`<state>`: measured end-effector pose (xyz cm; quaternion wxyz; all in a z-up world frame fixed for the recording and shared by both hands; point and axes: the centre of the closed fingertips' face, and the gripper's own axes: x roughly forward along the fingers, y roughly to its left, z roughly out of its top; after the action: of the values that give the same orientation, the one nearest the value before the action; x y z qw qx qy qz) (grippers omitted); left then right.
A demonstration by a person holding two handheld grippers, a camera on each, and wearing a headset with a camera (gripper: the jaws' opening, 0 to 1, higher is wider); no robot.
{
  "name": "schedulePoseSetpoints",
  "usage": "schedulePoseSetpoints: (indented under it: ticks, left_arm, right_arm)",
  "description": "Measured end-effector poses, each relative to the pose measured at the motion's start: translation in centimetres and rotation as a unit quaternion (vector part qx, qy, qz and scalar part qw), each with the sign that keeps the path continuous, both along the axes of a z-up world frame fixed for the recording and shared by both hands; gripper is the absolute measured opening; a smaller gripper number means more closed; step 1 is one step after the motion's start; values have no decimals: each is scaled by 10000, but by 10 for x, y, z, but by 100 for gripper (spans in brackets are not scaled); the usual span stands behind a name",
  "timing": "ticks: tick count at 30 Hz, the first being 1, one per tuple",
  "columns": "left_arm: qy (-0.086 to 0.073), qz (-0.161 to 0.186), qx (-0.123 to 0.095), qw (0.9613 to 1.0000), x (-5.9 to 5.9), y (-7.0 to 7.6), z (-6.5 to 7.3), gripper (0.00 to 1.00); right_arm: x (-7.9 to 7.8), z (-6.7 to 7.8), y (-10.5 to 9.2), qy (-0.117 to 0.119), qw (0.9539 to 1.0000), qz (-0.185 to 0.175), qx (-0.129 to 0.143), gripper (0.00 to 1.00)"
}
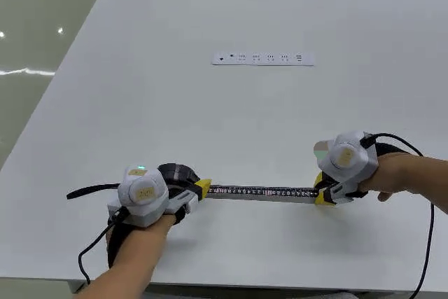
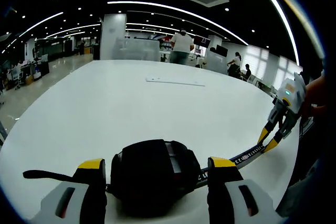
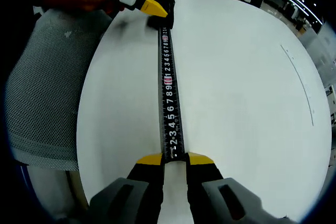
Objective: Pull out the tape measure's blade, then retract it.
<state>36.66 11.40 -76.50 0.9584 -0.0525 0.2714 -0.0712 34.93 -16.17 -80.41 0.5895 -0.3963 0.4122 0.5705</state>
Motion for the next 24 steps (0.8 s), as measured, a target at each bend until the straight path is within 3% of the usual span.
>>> schedulePoseSetpoints:
  ticks: [7,10,11,14,24]
  left_arm:
    - [42,63,-49,10000,2,0,1,66]
    - [143,66,-38,9999,0,2,-2,65]
    - [325,-1,34,9995,-2,1,-4,65]
    - [407,-34,111,9991,-2,2,-5,63]
    - [385,-32,94,9992,-2,3,-4,63]
  right_arm:
    - [-1,0,1,-30,10000,69,-34,12]
    - [0,0,0,-22,10000,-57,13,12]
    - [0,-1,1,-9,9999,-167,-13,11]
    - [0,0,2,-30,9998,-216,-22,11]
    - [1,0,2,-60,9996,-263,-30,11]
